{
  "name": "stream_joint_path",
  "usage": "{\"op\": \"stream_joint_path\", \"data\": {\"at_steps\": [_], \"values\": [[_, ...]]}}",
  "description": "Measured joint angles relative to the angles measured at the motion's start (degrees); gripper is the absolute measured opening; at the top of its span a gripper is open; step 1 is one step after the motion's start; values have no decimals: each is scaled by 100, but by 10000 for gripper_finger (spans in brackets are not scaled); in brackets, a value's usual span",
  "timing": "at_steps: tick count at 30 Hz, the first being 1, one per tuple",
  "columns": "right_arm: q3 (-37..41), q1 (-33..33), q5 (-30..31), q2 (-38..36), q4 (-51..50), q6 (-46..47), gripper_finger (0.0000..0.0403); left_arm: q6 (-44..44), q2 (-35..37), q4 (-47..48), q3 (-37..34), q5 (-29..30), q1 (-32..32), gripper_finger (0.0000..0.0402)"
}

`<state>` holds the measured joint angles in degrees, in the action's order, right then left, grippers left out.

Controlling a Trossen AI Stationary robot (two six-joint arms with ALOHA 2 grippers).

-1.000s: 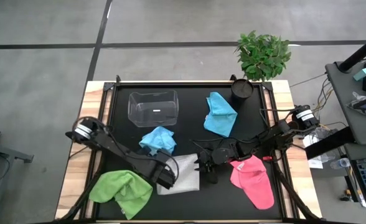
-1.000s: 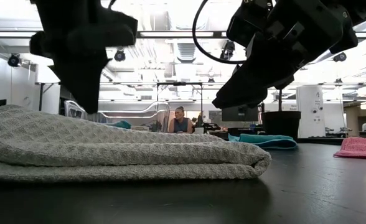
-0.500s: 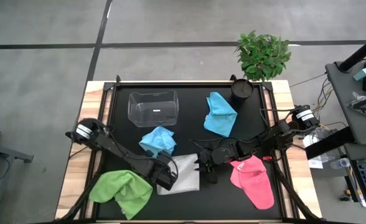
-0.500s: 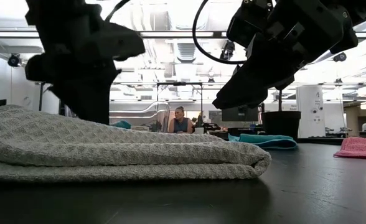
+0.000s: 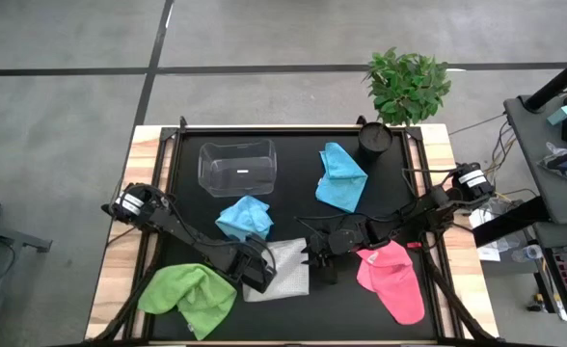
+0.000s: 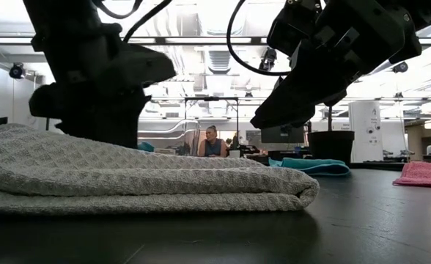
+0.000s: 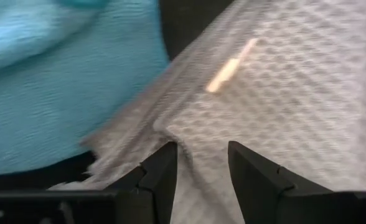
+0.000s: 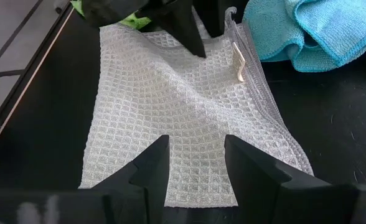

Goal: Fold microfiber towels
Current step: Fold the gray microfiber cloth

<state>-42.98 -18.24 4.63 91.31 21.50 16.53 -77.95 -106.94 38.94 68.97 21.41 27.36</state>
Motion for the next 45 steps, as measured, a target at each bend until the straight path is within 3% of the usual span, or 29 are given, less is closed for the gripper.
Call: {"op": "stream_joint_path", "data": {"at_steps": [5, 13, 21, 35, 45], "values": [[0, 0, -1, 0, -1, -2, 146, 222, 0, -404, -107, 0, -31, 110], [0, 0, 1, 0, -2, -2, 146, 355, 0, -402, -152, 65, -40, 7], [2, -2, 1, 0, -2, -2, 146, 633, 213, 54, 25, 140, -25, 1], [9, -1, 1, 0, -17, -2, 146, 336, 765, 1139, 27, -58, 47, 0], [13, 0, 2, 0, -17, 0, 146, 15, 767, 1137, -260, -315, 50, 0]]}}
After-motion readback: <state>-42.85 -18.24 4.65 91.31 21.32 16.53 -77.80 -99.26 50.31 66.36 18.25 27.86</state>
